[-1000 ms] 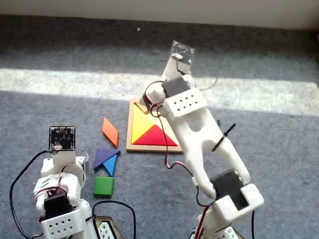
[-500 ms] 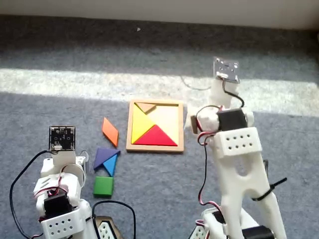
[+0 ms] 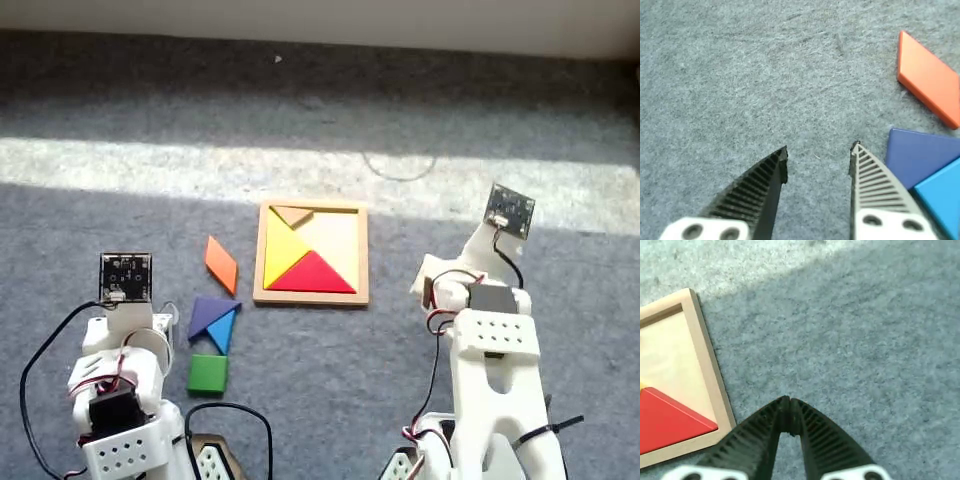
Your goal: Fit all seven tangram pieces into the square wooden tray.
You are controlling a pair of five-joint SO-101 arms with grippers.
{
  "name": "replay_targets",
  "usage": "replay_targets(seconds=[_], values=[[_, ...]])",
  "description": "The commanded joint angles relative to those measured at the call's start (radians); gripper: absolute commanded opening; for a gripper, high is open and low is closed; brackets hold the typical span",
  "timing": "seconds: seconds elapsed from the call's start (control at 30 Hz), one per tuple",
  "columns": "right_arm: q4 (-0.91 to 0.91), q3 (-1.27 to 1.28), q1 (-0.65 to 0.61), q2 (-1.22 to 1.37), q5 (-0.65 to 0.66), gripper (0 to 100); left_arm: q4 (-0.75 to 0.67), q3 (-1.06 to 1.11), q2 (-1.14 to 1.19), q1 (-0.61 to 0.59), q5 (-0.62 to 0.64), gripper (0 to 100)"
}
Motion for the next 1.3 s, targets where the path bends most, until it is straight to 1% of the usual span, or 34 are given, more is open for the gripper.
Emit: replay_targets(seconds=[0.0, 0.1, 0.17, 0.23, 0.33, 0.43, 0.57, 0.67, 0.73, 0.83, 1.03, 1.27], values=[[-0.073, 0.01, 0.035, -0.03, 0.012, 1.0, 0.078, -0.111, -0.007, 0.03, 0.008, 23], [-0.088, 0.013, 0.056, -0.03, 0.012, 1.0, 0.181, -0.222, -0.007, 0.071, 0.008, 27], [-0.096, 0.013, 0.073, -0.028, 0.012, 1.0, 0.229, -0.291, -0.005, 0.102, 0.008, 28], [-0.107, 0.016, 0.082, -0.028, 0.012, 1.0, 0.239, -0.328, -0.005, 0.127, 0.005, 29], [-0.107, 0.016, 0.082, -0.028, 0.012, 1.0, 0.245, -0.332, -0.004, 0.171, -0.038, 29], [-0.107, 0.016, 0.082, -0.028, 0.012, 1.0, 0.253, -0.337, 0.048, 0.219, -0.043, 29], [-0.11, 0.025, 0.081, -0.028, 0.012, 1.0, 0.235, -0.343, 0.239, 0.314, -0.04, 29], [-0.165, 0.054, 0.081, -0.028, 0.012, 1.0, 0.212, -0.392, 0.429, 0.383, -0.037, 29], [-0.202, 0.076, 0.081, -0.028, 0.031, 1.0, 0.212, -0.43, 0.545, 0.404, -0.037, 29], [-0.216, 0.09, 0.081, -0.028, 0.103, 1.0, 0.21, -0.476, 0.693, 0.41, -0.041, 29], [-0.216, 0.09, 0.081, -0.028, 0.106, 1.0, 0.199, -0.515, 0.888, 0.412, -0.046, 29], [-0.216, 0.09, 0.081, -0.028, 0.107, 1.0, 0.074, -0.469, 1.072, 0.407, -0.046, 28]])
